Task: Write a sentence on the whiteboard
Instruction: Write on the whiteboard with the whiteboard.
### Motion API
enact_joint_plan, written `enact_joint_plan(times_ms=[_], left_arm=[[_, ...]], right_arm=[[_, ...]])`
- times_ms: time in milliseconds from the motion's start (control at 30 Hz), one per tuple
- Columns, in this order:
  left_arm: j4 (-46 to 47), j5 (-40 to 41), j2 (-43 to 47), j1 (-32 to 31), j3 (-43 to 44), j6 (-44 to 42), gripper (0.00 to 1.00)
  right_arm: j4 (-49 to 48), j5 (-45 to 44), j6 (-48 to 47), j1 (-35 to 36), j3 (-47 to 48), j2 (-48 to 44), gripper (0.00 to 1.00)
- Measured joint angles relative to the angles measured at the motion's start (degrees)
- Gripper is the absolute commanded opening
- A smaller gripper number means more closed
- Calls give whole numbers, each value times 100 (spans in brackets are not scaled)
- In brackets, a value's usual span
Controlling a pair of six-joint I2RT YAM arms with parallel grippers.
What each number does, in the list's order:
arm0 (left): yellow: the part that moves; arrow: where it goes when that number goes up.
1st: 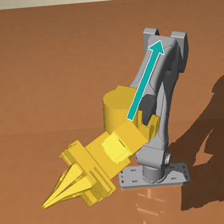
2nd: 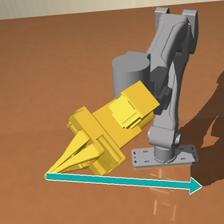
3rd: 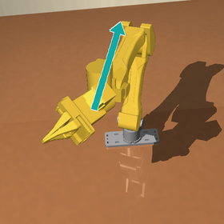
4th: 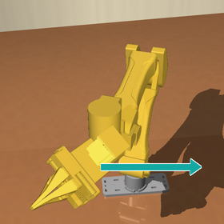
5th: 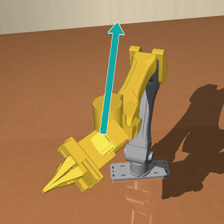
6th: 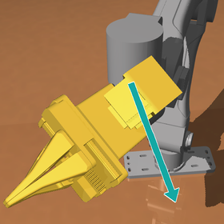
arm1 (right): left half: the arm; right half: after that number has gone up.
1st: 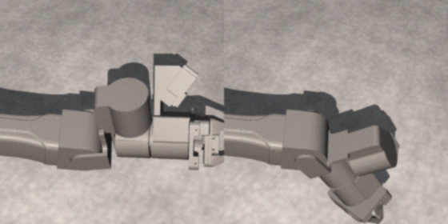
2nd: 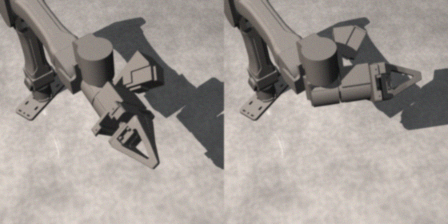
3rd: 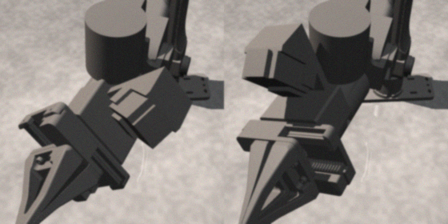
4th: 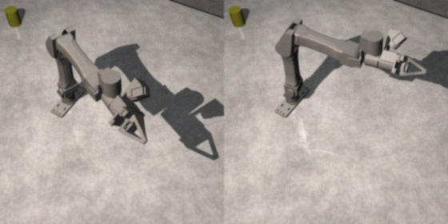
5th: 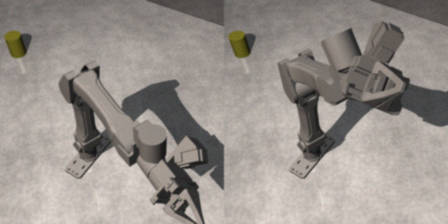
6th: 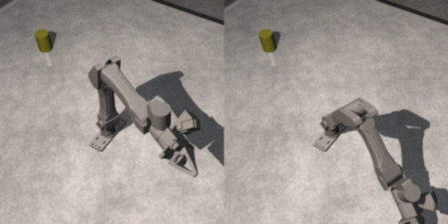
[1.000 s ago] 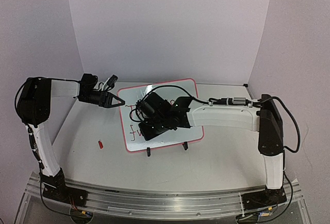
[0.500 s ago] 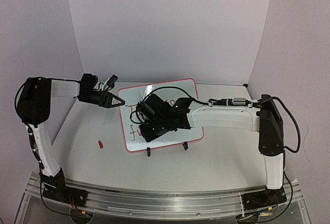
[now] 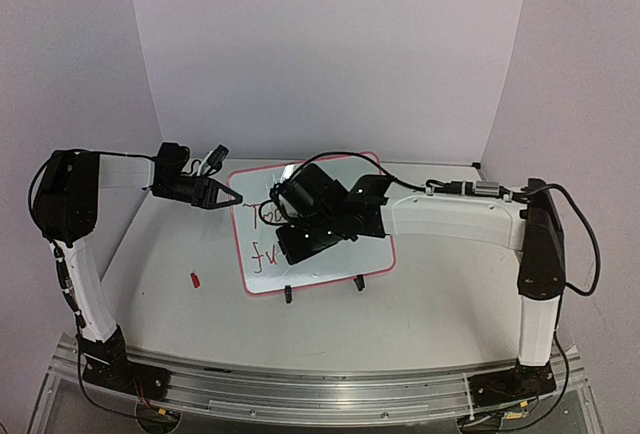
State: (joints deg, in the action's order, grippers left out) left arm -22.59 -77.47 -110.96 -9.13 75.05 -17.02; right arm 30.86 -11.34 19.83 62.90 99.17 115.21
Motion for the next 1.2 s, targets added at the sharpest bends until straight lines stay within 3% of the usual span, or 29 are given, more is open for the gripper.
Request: enact_joint_plan(times_ms=[1200], left_arm=[[0,7,-2,-4,0,4,0]], right_arm=[[-186,-367,-27,-250,173,206,0]])
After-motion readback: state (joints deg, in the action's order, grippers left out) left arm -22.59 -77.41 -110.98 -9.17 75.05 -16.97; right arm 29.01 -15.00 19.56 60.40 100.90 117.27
